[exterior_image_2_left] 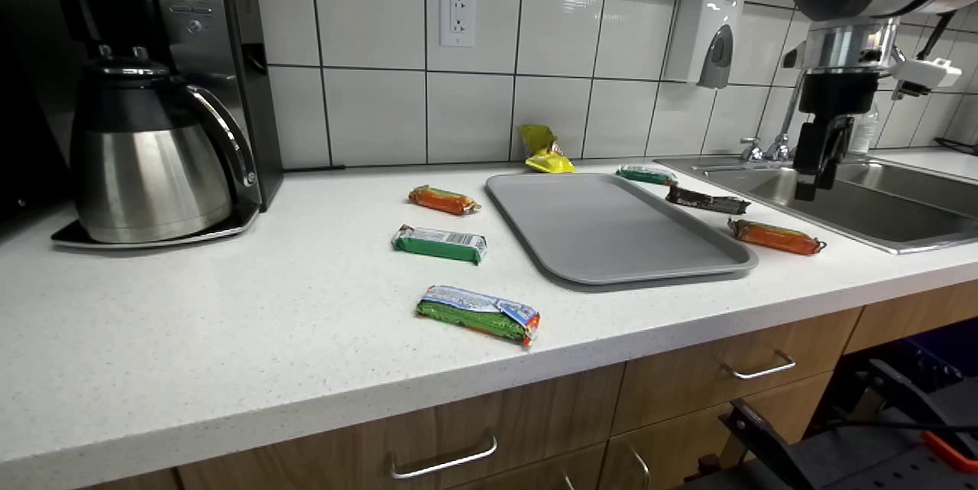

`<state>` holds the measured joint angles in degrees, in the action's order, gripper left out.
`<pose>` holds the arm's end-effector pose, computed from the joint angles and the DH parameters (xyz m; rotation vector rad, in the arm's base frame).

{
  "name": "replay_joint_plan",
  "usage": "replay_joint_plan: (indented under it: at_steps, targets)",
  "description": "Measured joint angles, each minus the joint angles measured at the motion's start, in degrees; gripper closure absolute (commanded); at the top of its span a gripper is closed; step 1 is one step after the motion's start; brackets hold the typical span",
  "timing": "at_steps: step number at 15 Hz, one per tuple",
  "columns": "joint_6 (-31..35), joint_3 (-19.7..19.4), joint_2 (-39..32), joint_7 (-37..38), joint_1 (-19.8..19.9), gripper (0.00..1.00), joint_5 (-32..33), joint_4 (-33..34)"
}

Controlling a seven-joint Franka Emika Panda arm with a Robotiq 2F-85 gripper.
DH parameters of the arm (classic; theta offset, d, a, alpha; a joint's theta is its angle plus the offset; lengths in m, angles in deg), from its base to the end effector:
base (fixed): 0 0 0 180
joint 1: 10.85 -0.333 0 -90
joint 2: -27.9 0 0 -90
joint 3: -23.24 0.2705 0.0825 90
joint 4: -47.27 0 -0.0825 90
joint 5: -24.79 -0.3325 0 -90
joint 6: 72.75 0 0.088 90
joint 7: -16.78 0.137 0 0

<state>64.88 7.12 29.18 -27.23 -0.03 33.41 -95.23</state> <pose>0.3803 -0.1973 0.2553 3.0336 0.6349 -0.1621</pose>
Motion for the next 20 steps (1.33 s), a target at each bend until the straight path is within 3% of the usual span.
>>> replay_joint_plan:
  at_steps: [8, 20]
  targets:
    - [2.38, 2.68, -6.74, -7.07, 0.0, 0.0, -3.33, 3.53]
    - [3.43, 2.85, -7.79, -7.27, 0.0, 0.0, -2.82, 3.96]
